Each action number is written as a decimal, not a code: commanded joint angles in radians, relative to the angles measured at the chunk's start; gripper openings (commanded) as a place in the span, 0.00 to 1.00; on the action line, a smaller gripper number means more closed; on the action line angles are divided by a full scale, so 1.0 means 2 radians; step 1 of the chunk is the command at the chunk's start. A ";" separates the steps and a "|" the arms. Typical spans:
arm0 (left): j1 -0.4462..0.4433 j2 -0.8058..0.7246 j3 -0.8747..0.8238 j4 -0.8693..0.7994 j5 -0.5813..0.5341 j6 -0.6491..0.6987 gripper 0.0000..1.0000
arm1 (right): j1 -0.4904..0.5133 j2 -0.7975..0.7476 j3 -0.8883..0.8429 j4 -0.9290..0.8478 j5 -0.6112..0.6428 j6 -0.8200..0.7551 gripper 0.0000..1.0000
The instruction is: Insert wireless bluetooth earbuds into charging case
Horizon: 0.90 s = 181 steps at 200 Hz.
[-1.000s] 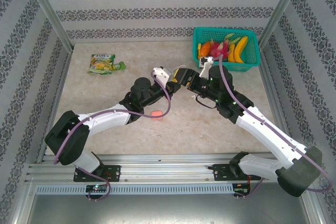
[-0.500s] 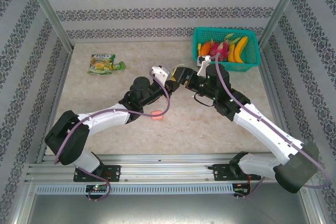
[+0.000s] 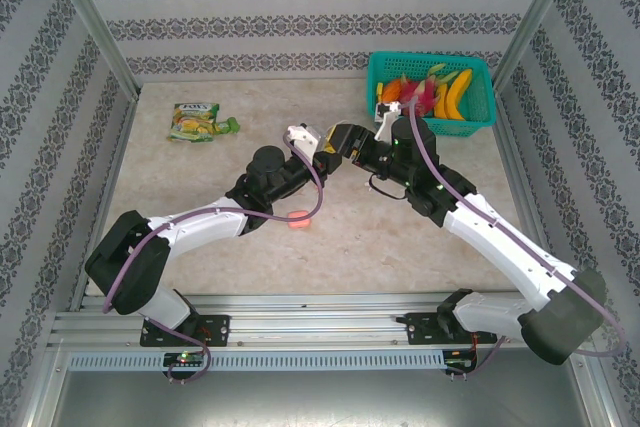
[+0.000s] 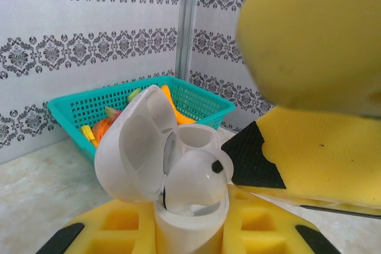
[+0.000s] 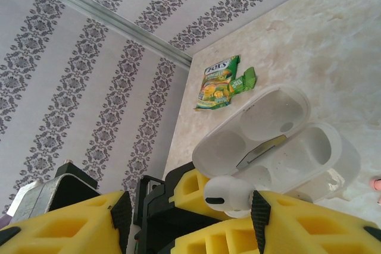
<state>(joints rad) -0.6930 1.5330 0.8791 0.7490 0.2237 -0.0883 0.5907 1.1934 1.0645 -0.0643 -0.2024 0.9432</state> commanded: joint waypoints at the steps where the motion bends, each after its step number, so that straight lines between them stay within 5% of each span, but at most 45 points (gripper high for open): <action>1: -0.003 -0.004 -0.002 0.022 0.020 0.006 0.00 | -0.007 0.009 0.028 0.027 -0.001 -0.004 0.58; 181: -0.003 -0.011 -0.011 0.018 0.011 0.015 0.00 | -0.039 -0.051 0.002 -0.005 0.010 -0.018 0.58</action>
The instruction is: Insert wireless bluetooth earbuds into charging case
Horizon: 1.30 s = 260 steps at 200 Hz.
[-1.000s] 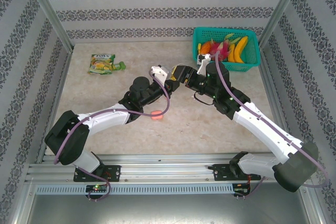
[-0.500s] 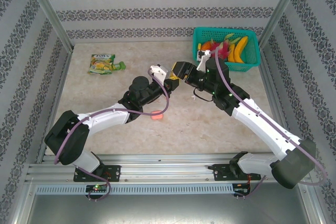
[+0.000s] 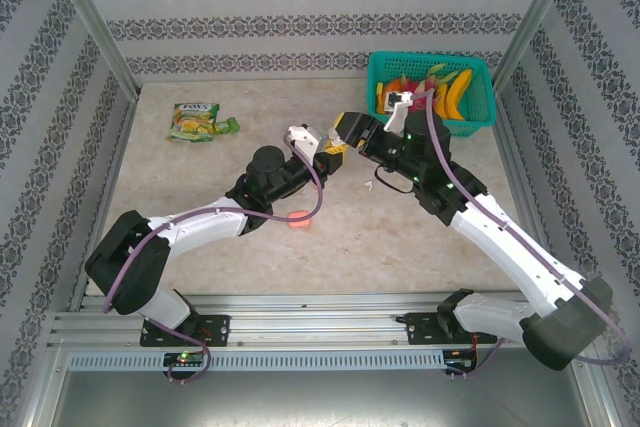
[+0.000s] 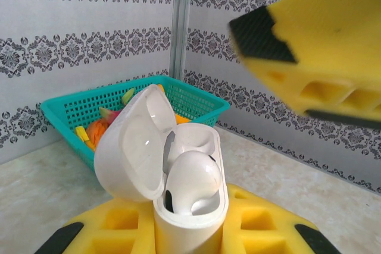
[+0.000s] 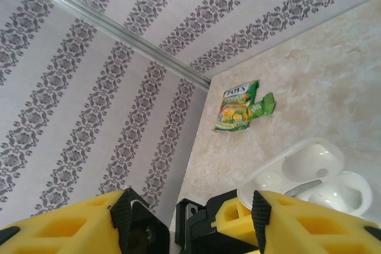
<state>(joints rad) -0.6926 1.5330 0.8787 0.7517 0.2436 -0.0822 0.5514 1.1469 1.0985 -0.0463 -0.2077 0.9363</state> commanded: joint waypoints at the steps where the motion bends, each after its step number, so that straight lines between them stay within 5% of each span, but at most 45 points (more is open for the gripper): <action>1: -0.003 -0.011 -0.011 0.017 0.001 0.013 0.00 | -0.021 -0.029 -0.017 -0.016 0.012 -0.015 0.58; 43: -0.003 -0.036 -0.032 -0.004 -0.041 0.054 0.00 | -0.066 -0.070 -0.057 -0.117 0.048 -0.058 0.59; 82: -0.003 -0.053 -0.040 -0.034 -0.083 0.107 0.00 | -0.076 -0.031 -0.078 -0.178 0.089 -0.103 0.60; 194: 0.011 -0.082 -0.081 0.037 -0.022 0.128 0.00 | -0.067 0.330 0.123 -0.307 0.162 -0.227 0.56; 260: 0.025 -0.124 -0.074 0.014 0.011 0.138 0.00 | -0.064 0.423 0.192 -0.333 0.167 -0.255 0.52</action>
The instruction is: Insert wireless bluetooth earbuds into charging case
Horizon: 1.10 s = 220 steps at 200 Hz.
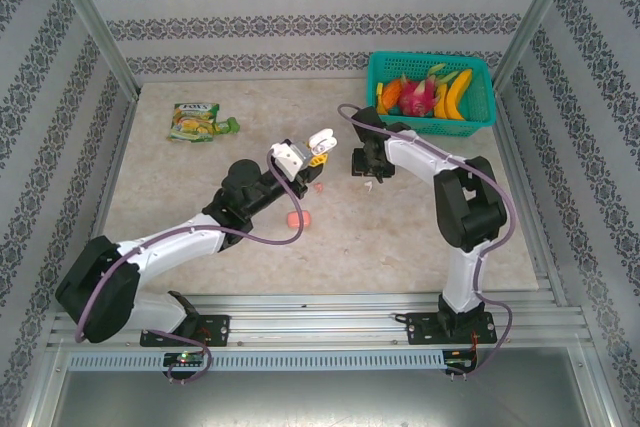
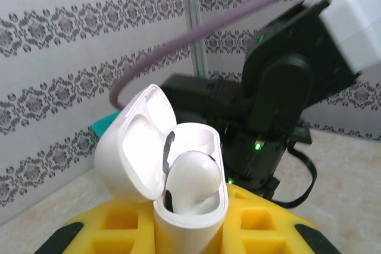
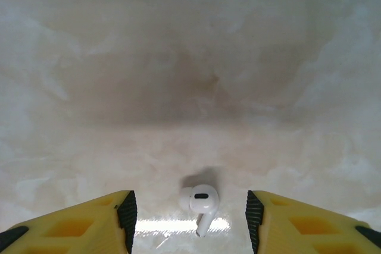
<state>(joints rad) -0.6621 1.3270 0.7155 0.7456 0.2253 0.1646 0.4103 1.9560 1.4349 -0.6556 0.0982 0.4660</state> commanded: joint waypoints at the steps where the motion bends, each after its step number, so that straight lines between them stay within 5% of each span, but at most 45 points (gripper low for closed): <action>1: 0.010 -0.022 0.007 0.017 0.021 0.014 0.00 | 0.007 0.020 0.024 -0.029 0.014 -0.020 0.52; 220: 0.012 -0.026 0.010 0.012 0.032 0.004 0.00 | 0.016 0.062 0.014 -0.021 0.054 0.034 0.42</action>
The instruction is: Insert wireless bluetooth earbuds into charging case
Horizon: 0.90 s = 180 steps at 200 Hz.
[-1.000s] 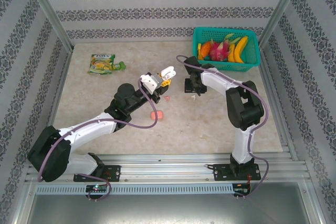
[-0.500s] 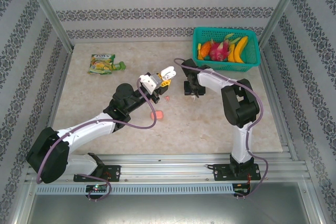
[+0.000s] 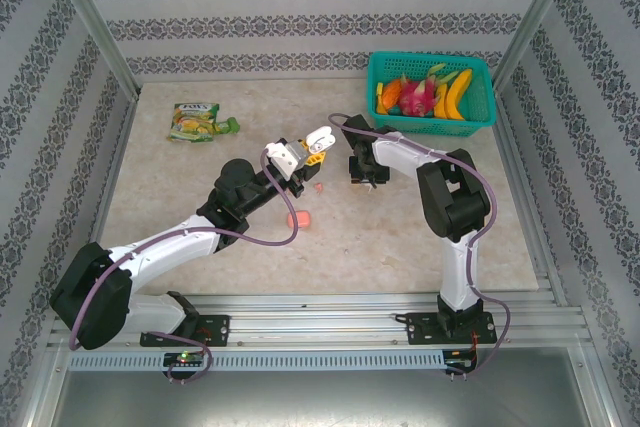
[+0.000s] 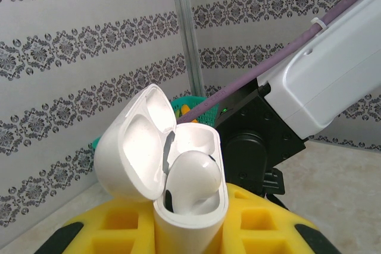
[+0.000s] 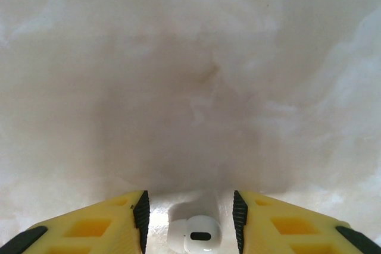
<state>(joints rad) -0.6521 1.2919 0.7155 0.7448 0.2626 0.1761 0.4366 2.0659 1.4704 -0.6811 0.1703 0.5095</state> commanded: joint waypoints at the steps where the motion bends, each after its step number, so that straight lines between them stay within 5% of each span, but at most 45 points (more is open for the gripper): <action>1: 0.007 -0.009 0.010 0.012 0.013 -0.001 0.00 | 0.003 0.007 -0.003 -0.008 0.018 0.013 0.42; 180: 0.007 -0.009 0.014 0.007 0.017 -0.005 0.00 | 0.005 0.004 -0.028 0.003 0.008 0.027 0.38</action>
<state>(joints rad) -0.6518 1.2919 0.7155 0.7444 0.2806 0.1757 0.4370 2.0663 1.4483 -0.6621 0.1715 0.5472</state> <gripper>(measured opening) 0.221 0.379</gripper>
